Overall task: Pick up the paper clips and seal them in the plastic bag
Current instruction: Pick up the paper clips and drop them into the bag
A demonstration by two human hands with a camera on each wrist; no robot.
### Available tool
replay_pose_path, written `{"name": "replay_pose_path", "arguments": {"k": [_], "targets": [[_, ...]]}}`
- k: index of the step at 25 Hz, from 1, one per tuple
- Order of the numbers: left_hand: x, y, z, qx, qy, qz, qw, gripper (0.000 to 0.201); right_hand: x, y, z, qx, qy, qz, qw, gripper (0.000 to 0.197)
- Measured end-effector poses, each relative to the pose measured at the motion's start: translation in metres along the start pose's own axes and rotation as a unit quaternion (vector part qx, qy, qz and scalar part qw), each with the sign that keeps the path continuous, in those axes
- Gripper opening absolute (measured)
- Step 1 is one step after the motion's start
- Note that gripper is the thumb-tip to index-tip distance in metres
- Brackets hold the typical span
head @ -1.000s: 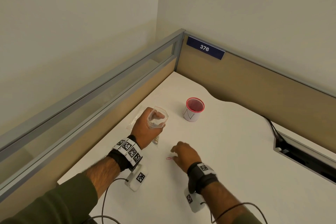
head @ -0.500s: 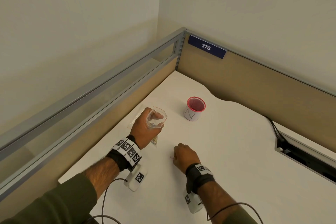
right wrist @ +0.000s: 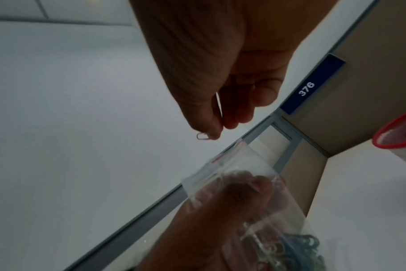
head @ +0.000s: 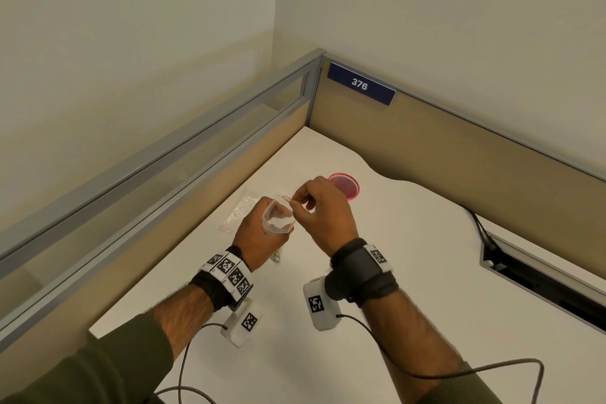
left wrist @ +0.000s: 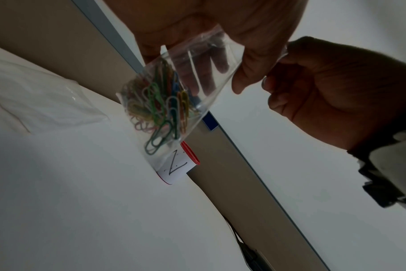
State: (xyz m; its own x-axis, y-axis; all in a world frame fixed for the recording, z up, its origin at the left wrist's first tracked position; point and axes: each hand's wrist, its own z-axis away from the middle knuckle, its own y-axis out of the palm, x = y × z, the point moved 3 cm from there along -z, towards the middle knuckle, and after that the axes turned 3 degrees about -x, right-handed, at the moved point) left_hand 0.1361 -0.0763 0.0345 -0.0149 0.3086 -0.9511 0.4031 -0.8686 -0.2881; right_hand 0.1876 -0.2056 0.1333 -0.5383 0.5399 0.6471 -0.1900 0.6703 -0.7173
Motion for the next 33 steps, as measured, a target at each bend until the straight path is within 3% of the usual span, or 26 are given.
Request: {"name": "replay_pose_path", "arguments": {"k": [2,4,7,11,13,15,19,26,29,33], "targets": [[0.0,0.0,-0.001,0.003,0.008,0.008,1.0,0.037,0.002,0.002,0.0,0.021,-0.013,0.014,1.0,0.015],[-0.001,-0.002,0.0,0.002,0.006,0.017,1.0,0.033,-0.007,-0.001,0.001,-0.008,-0.008,-0.001,1.0,0.012],[-0.001,-0.005,0.002,0.002,-0.007,0.026,1.0,0.031,-0.049,-0.002,0.013,-0.006,0.041,0.046,0.998,0.012],[0.006,-0.008,0.003,0.004,-0.021,0.055,0.998,0.033,-0.119,0.035,0.059,0.193,0.133,0.177,0.956,0.031],[0.008,-0.008,0.007,0.001,-0.027,0.054,0.998,0.036,-0.136,0.059,0.083,0.279,0.137,0.202,0.929,0.044],[0.01,-0.007,0.01,-0.002,-0.029,0.057,0.998,0.04,-0.144,0.078,0.098,0.309,0.115,0.233,0.915,0.04],[0.01,-0.007,0.016,-0.009,-0.036,0.058,0.998,0.046,-0.147,0.095,0.106,0.267,0.091,0.26,0.923,0.018],[0.007,-0.005,0.012,0.004,-0.04,0.058,0.998,0.051,-0.147,0.094,0.096,0.247,0.109,0.269,0.925,0.02],[0.007,-0.004,0.009,-0.001,-0.033,0.057,0.998,0.048,-0.148,0.088,0.093,0.24,0.144,0.254,0.926,0.02],[0.006,-0.003,0.007,-0.006,-0.027,0.058,0.998,0.04,-0.149,0.061,0.089,0.191,0.222,0.162,0.942,0.006]]}}
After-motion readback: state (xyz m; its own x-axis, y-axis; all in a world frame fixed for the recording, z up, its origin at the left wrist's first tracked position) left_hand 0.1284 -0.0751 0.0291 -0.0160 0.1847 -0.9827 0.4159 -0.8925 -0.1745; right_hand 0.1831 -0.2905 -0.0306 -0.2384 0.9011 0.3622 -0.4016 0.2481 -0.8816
